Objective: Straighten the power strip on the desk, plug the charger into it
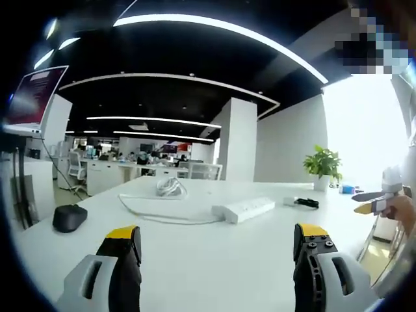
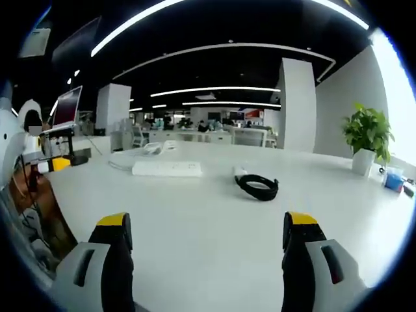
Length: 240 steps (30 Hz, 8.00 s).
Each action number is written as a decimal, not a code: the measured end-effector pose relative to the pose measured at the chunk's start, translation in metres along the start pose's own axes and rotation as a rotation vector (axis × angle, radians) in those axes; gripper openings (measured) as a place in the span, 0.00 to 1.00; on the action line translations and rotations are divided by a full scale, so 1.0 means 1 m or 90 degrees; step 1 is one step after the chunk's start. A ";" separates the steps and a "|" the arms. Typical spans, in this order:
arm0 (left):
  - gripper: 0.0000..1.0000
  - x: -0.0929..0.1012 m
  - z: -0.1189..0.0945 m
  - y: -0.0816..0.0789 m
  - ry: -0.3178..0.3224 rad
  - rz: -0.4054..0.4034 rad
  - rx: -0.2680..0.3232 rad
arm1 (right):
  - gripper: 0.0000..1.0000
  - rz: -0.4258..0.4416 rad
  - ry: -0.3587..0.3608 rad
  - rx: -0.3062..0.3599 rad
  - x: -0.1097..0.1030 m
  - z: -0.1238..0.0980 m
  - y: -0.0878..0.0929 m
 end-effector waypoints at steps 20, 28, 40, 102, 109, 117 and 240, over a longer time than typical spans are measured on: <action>0.99 -0.003 0.001 0.018 -0.005 -0.019 -0.018 | 0.96 0.010 -0.007 -0.005 -0.007 0.009 0.013; 0.99 -0.002 -0.001 0.022 -0.006 -0.025 -0.022 | 0.96 0.013 -0.017 0.002 -0.014 0.011 0.013; 0.99 0.000 -0.005 0.023 -0.005 -0.028 -0.019 | 0.95 0.012 -0.022 0.007 -0.018 0.010 0.012; 0.99 0.029 0.118 -0.002 0.207 0.059 0.045 | 1.00 -0.105 -0.313 0.121 -0.002 0.148 -0.029; 0.99 0.032 0.139 0.002 0.211 0.079 0.032 | 0.98 -0.063 -0.315 0.141 0.013 0.167 -0.031; 0.99 0.038 0.153 0.005 0.205 0.090 0.019 | 0.96 -0.053 -0.325 0.148 0.024 0.181 -0.036; 0.68 0.048 0.238 0.024 0.266 0.175 -0.204 | 0.46 -0.068 -0.340 -0.075 0.030 0.279 -0.018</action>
Point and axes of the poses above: the point that each gripper's makers call its tool centre point, and the gripper's own axes: z roughly forward along the fingers, x roughly to its right, y roughly out of its underside, the point moved 8 cm from there along -z, roughly backward along the fingers, and after that the axes turned 9 degrees about -y, right-handed, at the moved point
